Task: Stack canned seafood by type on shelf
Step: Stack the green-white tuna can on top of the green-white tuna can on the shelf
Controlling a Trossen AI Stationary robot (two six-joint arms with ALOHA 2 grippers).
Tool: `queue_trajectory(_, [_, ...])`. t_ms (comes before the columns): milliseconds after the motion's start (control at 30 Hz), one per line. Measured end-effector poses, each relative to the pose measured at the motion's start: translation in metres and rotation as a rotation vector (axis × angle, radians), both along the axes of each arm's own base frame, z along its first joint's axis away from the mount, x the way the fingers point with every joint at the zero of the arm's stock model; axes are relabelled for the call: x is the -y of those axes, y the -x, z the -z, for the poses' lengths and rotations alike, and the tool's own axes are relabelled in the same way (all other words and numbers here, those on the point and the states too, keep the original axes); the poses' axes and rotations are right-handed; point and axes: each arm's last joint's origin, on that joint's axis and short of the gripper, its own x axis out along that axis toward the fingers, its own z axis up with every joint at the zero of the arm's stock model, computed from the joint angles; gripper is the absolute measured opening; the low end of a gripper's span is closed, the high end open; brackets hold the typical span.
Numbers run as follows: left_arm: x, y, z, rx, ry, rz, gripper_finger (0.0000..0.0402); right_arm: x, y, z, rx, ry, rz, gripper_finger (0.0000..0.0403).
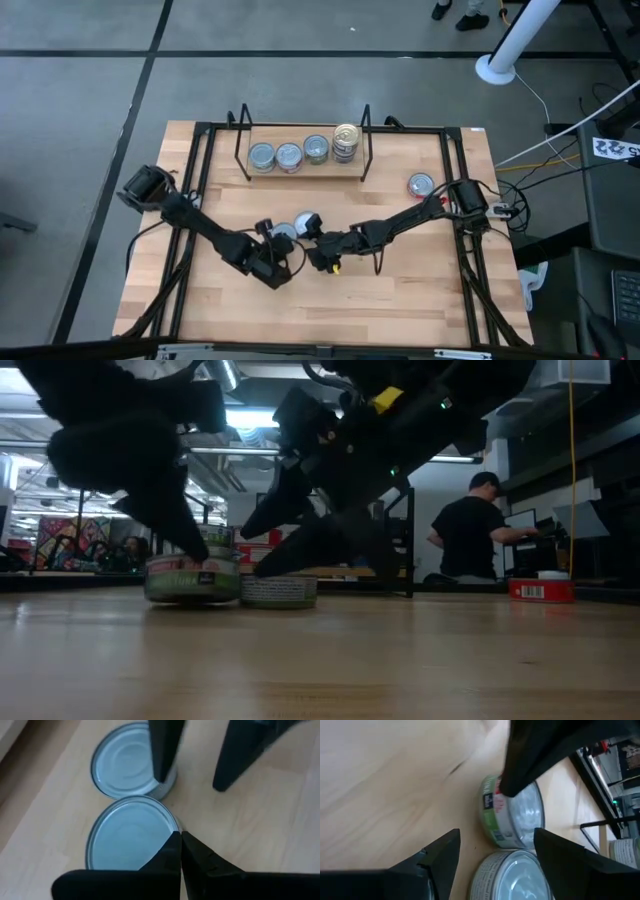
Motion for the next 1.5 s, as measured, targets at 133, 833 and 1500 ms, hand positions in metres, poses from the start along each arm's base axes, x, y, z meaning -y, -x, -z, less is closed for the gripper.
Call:
queue_trajectory(133, [-0.005, -0.001, -0.006, 0.027, 0.011, -0.024, 0.0, 0.001, 0.0, 0.001, -0.002, 0.008, 0.012, 0.0253])
queue_trajectory(833, [-0.015, -0.003, -0.023, 0.107, 0.07, -0.097, 0.0, 0.003, -0.004, 0.001, 0.062, 0.038, 0.081, 0.0253])
queue_trajectory(1500, [-0.013, -0.005, -0.024, 0.121, 0.093, -0.085, 0.0, 0.002, -0.009, 0.017, 0.075, 0.033, 0.076, 0.0157])
